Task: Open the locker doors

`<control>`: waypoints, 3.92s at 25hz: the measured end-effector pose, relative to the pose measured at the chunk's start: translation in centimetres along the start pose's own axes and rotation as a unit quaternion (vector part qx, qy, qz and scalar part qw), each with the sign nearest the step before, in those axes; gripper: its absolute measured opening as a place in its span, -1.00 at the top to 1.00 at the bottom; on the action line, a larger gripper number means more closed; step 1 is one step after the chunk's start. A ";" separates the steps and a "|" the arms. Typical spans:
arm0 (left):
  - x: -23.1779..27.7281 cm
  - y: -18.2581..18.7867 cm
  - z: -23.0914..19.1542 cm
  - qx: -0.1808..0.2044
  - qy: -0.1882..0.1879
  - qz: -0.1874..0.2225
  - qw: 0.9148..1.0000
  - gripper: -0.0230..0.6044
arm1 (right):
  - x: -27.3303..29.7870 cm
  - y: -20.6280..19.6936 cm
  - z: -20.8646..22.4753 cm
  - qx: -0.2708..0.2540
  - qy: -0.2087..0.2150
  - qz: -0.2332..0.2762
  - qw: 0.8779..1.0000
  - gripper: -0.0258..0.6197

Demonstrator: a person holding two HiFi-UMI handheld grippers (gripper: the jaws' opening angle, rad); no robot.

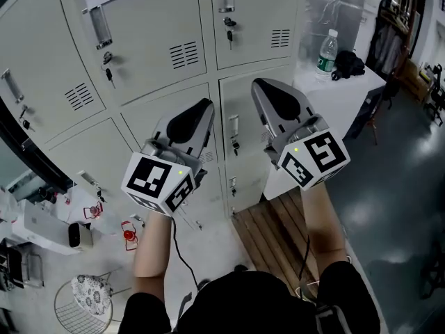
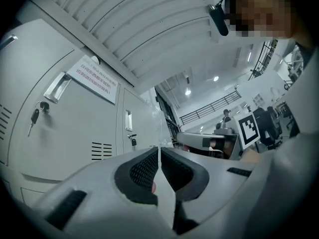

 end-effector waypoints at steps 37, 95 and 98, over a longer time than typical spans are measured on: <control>5.9 1.7 -2.2 0.049 0.045 -0.013 0.998 0.86 | 13.8 2.1 8.0 -0.047 0.008 0.000 0.999 0.60; 1.9 1.0 -2.3 0.036 0.052 -0.007 0.998 0.86 | 17.8 2.7 7.9 -0.060 -0.010 -0.076 0.995 0.35; 1.9 1.1 -2.2 0.038 0.047 -0.005 0.998 0.86 | 17.3 3.1 7.7 -0.061 -0.014 -0.074 0.995 0.35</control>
Point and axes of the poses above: the fingertips, and each gripper's own axes: x forward along the fingers, z to its right, y out of its top, the point moved 6 cm from there along -x, backward along the fingers, and after that the axes turned 4 degrees about -y, right-handed, at the moved point
